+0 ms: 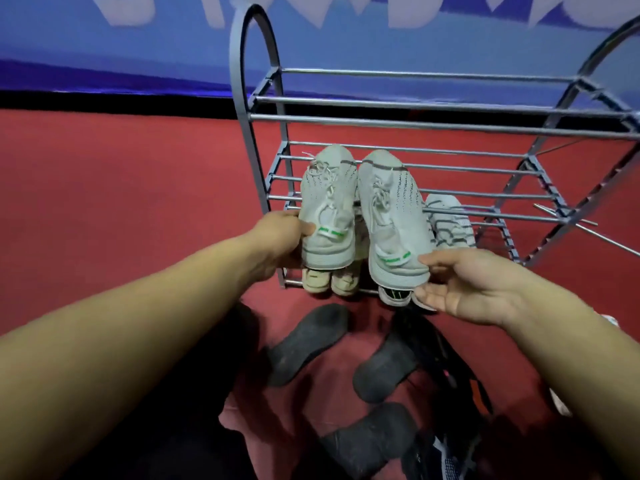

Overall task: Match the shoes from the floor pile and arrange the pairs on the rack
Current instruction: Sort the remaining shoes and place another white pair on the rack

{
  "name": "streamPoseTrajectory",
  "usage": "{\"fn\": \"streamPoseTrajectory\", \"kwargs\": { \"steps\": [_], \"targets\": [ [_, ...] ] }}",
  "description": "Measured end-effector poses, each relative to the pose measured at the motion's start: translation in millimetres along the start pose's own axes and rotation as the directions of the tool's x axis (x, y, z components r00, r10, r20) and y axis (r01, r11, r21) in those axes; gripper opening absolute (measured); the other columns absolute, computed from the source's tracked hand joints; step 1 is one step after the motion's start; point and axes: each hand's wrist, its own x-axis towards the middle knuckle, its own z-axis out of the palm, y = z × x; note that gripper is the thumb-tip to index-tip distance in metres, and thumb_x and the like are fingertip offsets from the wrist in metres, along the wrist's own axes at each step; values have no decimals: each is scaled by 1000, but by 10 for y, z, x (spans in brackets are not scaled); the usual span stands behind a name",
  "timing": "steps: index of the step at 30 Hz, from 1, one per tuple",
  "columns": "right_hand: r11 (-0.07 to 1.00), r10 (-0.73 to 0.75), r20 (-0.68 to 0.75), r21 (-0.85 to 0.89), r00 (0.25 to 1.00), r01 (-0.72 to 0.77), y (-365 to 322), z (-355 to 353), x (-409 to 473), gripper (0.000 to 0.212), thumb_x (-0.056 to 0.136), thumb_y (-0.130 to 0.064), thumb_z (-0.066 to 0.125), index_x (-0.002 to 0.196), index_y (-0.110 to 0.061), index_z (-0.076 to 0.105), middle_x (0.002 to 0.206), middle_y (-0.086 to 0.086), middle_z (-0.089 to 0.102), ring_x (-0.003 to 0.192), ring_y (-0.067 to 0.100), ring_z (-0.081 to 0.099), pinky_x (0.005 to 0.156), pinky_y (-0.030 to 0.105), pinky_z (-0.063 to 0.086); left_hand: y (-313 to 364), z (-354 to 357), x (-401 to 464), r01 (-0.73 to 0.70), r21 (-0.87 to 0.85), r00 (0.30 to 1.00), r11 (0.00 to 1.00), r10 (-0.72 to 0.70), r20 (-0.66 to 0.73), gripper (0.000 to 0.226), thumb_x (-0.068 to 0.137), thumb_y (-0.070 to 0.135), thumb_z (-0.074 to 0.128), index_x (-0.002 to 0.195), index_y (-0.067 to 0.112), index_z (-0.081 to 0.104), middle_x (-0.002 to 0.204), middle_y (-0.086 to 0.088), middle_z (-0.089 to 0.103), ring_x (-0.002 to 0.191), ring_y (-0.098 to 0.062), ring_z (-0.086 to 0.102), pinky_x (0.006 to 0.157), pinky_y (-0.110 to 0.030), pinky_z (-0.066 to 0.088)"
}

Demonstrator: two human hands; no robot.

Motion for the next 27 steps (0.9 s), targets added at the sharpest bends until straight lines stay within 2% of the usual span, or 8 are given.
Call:
{"fn": "streamPoseTrajectory", "kwargs": {
  "steps": [6,8,11,13,16,22,25,27],
  "targets": [
    [995,-76,-48,-71,996,72,-476,541,568,13,94,-10,55,81,-9,59,78,3,55,68,17,54,45,24,56,274,-202,566,-171,121,968,978,190,-165,21,93,12,46,86,12,66,85,-12,64,67,-27,62,55,-35,58],
    [987,-120,-62,-111,991,113,-578,674,719,15,95,-10,53,81,-11,58,80,5,55,69,16,53,50,26,56,299,-228,728,-176,155,965,972,202,-170,25,95,19,44,79,17,62,88,-13,66,72,-31,66,59,-44,61],
    [975,-168,-110,-166,980,149,-684,789,962,16,95,-5,51,81,-9,55,77,8,57,66,17,55,59,30,57,358,-246,915,-177,210,968,962,209,-141,26,98,27,40,86,15,60,98,-19,65,79,-38,67,62,-48,60],
    [966,-188,-142,-205,972,157,-733,837,1103,7,92,-1,53,94,-6,57,84,12,59,68,19,57,51,33,59,404,-240,1022,-167,260,968,951,209,-140,25,99,27,39,95,11,58,101,-20,63,79,-39,68,62,-48,61],
    [956,-199,-158,-250,967,155,-783,877,1220,18,90,0,52,106,-7,56,87,13,60,69,24,62,42,35,58,419,-231,1159,-146,314,968,938,201,-151,26,98,25,39,103,7,56,101,-21,63,76,-42,69,61,-52,60],
    [885,-224,-141,-445,964,140,-750,819,1308,15,93,-20,50,104,-13,56,96,7,59,71,26,66,56,38,61,415,-178,1278,-37,353,988,935,88,-130,31,101,24,32,106,-1,50,79,-26,63,46,-31,62,49,-39,58],
    [856,-272,-101,-480,957,192,-678,782,1322,27,95,-29,49,116,-15,55,105,5,59,74,24,64,61,38,61,386,-193,1227,-69,336,986,939,114,-119,33,101,31,32,103,3,50,81,-23,61,50,-30,62,44,-32,56],
    [867,-286,-67,-444,956,228,-656,721,1280,34,94,-34,50,122,-16,56,115,5,61,78,24,65,56,36,60,363,-159,1161,-75,397,983,915,134,-124,39,101,37,29,100,5,51,89,-22,62,61,-35,67,56,-39,60]
  ]
}}
